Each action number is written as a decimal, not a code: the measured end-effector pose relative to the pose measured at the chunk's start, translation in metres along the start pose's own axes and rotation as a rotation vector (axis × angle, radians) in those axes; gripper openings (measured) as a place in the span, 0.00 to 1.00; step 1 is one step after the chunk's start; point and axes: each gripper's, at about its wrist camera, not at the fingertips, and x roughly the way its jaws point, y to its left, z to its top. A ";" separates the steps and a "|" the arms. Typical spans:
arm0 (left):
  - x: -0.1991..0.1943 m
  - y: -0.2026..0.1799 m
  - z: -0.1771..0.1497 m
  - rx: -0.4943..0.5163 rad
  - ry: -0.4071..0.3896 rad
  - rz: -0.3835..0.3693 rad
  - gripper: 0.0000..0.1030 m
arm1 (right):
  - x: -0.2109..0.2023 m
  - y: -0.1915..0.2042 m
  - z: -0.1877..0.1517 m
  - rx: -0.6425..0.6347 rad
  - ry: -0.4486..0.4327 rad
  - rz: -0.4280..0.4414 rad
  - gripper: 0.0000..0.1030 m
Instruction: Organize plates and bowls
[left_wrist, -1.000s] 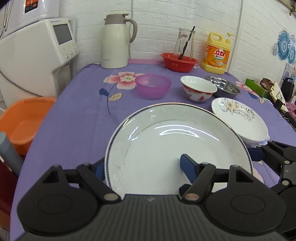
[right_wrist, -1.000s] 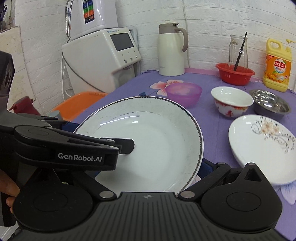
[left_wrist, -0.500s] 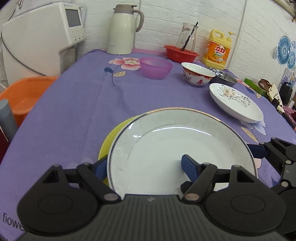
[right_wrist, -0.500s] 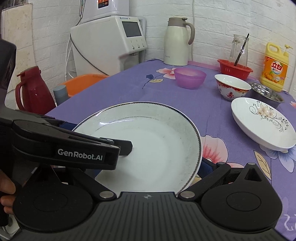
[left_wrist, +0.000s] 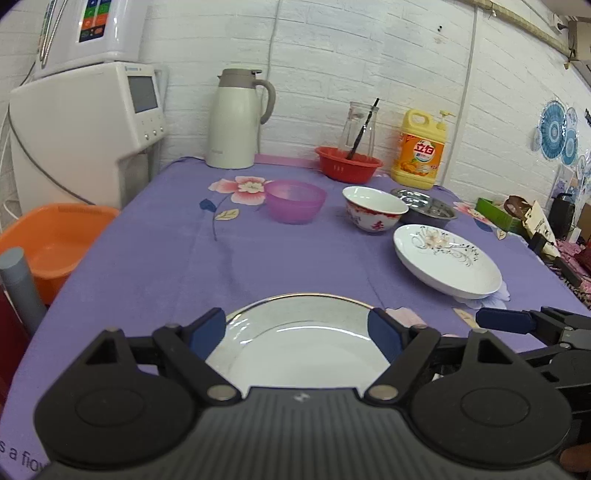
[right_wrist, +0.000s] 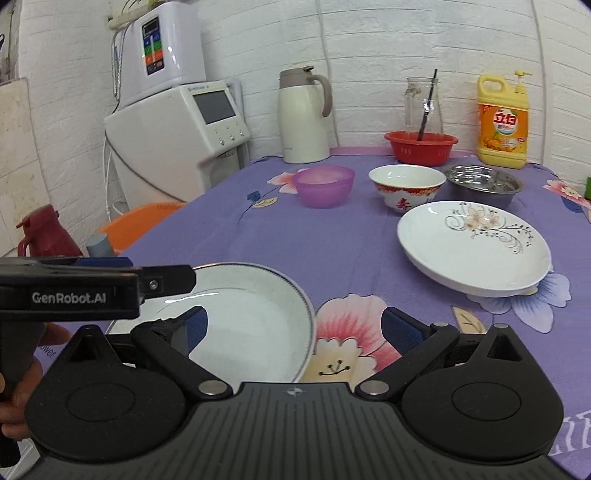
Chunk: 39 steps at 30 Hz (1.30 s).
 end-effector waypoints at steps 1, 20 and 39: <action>0.002 -0.004 0.002 -0.004 0.002 -0.007 0.79 | -0.001 -0.007 0.002 0.004 -0.002 -0.014 1.00; 0.135 -0.096 0.068 0.002 0.151 -0.109 0.80 | 0.036 -0.161 0.042 0.138 0.005 -0.308 1.00; 0.216 -0.129 0.072 0.089 0.209 -0.034 0.80 | 0.084 -0.185 0.035 0.139 0.092 -0.316 1.00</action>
